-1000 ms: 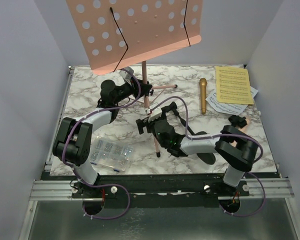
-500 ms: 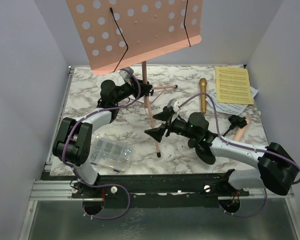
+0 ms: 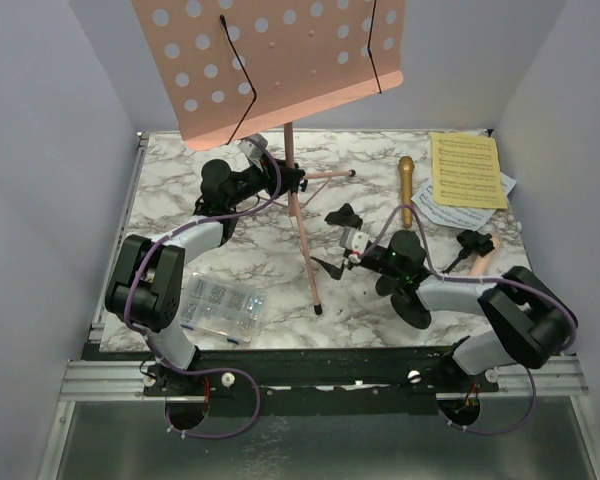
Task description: Set up the instrument practice props
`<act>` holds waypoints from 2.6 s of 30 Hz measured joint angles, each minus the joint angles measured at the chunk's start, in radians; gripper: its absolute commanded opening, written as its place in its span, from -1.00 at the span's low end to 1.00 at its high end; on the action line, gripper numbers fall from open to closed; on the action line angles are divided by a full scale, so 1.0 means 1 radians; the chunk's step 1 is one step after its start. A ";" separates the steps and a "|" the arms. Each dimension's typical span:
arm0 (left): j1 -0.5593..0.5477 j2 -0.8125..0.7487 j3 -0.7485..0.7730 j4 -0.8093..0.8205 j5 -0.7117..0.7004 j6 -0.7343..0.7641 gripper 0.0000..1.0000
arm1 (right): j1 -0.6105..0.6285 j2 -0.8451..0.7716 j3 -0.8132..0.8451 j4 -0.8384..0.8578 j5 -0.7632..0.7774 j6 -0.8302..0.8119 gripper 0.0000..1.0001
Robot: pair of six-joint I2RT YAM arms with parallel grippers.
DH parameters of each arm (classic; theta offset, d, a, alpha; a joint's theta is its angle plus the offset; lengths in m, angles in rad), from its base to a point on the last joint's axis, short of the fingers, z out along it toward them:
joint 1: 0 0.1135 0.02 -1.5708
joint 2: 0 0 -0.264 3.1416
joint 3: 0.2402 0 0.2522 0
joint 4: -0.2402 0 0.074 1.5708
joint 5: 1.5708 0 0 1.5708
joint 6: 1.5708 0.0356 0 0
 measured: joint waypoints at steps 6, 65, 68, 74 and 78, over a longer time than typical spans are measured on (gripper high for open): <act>0.000 0.000 0.000 0.000 0.008 -0.002 -1.00 | -0.015 0.260 0.173 0.021 0.030 -0.362 0.96; 0.016 0.000 0.000 0.025 0.034 -0.057 -1.00 | -0.185 0.417 0.735 -0.558 -0.151 1.114 -0.99; 0.013 0.000 0.000 0.026 0.047 -0.058 -1.00 | -0.213 0.454 0.725 -0.493 -0.257 1.464 -0.99; 0.002 0.000 0.000 0.026 0.066 -0.061 -1.00 | -0.235 0.568 0.607 -0.023 -0.340 2.137 -0.65; 0.002 0.000 0.000 0.029 0.066 -0.064 -1.00 | -0.235 0.658 0.607 0.217 -0.341 2.335 0.16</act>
